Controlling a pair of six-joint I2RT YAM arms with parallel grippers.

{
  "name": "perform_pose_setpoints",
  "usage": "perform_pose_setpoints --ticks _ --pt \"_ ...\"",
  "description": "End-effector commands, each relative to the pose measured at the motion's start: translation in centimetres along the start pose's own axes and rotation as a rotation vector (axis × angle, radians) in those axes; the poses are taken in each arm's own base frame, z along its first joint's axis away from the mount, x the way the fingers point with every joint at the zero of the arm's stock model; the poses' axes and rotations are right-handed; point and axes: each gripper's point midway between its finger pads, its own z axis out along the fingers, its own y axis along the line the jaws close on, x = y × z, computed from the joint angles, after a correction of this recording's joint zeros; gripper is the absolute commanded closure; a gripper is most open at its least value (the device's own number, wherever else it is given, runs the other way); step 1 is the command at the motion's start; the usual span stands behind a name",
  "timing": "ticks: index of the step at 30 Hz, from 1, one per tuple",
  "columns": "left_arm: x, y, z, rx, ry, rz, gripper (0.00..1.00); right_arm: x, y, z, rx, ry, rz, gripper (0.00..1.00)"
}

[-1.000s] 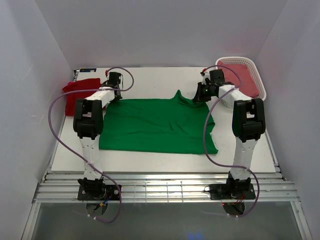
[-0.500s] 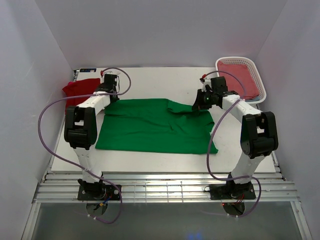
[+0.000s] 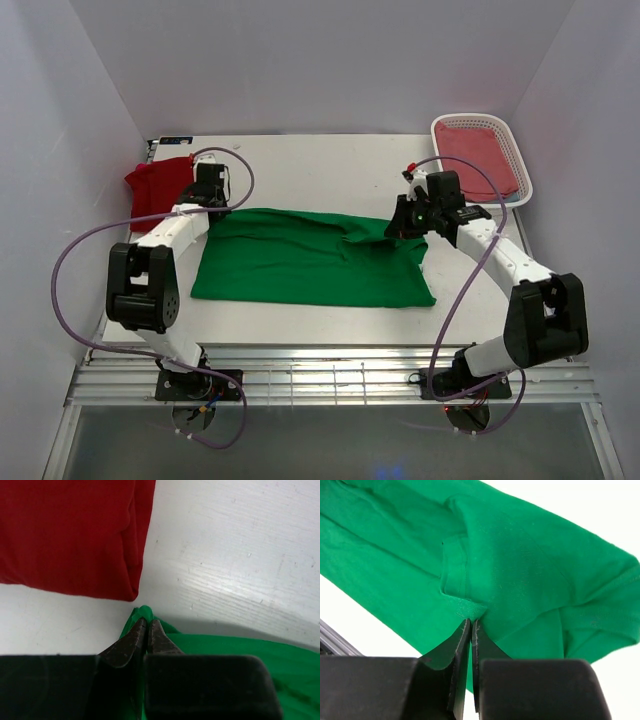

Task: Fold and stack the t-shirts
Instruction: Fold the tshirt

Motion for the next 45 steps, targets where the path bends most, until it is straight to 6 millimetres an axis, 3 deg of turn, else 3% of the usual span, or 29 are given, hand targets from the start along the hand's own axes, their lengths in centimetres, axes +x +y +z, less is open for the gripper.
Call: perform_pose_setpoints --ticks 1,4,9,12,18,26,40,45 --pt "-2.3 1.0 -3.2 0.018 -0.097 -0.057 1.00 -0.1 1.0 -2.1 0.008 -0.036 -0.004 0.92" --pt "-2.3 1.6 -4.2 0.023 -0.122 -0.055 1.00 0.0 1.3 -3.3 0.019 -0.050 -0.007 0.92" --pt "-0.8 2.4 -5.0 0.006 -0.096 -0.051 1.00 1.6 1.7 -4.2 0.014 -0.038 0.006 0.92" --pt "-0.9 2.6 -6.0 0.017 -0.112 -0.060 1.00 2.6 1.8 -4.6 0.016 -0.035 0.014 0.92" --pt "1.5 3.4 -6.5 0.003 -0.057 -0.043 1.00 5.2 1.6 -5.3 0.026 -0.012 0.027 0.92" --pt "1.5 4.4 -7.8 -0.013 -0.099 -0.060 1.00 6.9 1.3 -6.6 0.061 -0.010 0.026 0.92" --pt "8.2 4.9 -5.4 -0.074 0.123 -0.011 0.98 12.4 -0.5 -6.0 0.109 0.104 0.075 0.92" --pt "10.4 5.5 -4.8 -0.124 0.216 0.011 0.94 13.2 -1.2 -6.5 0.162 0.122 0.093 0.92"
